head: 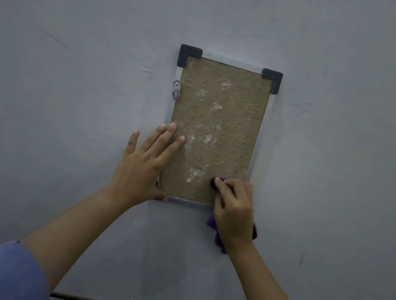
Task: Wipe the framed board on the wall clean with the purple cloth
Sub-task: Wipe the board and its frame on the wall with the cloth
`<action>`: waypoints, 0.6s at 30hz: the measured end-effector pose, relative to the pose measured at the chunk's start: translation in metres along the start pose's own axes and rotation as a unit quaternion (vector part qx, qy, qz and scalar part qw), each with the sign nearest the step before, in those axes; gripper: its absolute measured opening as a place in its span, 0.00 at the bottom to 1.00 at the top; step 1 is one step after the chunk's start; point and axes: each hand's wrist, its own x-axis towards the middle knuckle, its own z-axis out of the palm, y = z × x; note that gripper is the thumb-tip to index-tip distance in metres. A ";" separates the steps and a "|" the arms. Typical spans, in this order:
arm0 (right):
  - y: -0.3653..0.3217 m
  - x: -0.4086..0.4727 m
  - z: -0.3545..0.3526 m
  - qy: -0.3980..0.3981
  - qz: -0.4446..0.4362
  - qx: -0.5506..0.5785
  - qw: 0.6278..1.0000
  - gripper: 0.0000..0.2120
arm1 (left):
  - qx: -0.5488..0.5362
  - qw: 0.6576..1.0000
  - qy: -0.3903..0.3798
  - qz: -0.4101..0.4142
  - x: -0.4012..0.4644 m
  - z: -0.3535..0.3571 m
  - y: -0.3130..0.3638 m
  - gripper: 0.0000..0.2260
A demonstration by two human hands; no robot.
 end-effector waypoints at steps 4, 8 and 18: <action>0.008 -0.008 -0.011 -0.075 -0.061 0.003 0.995 0.08 | -0.001 1.000 0.001 -0.002 0.000 -0.001 0.000 0.62; 0.015 0.040 -0.020 0.036 0.063 0.006 0.997 0.07 | 0.001 1.000 0.001 -0.003 -0.001 -0.001 0.000 0.61; 0.020 0.008 -0.019 -0.022 -0.021 -0.014 0.999 0.09 | 0.004 1.000 -0.002 -0.002 0.000 -0.001 0.000 0.62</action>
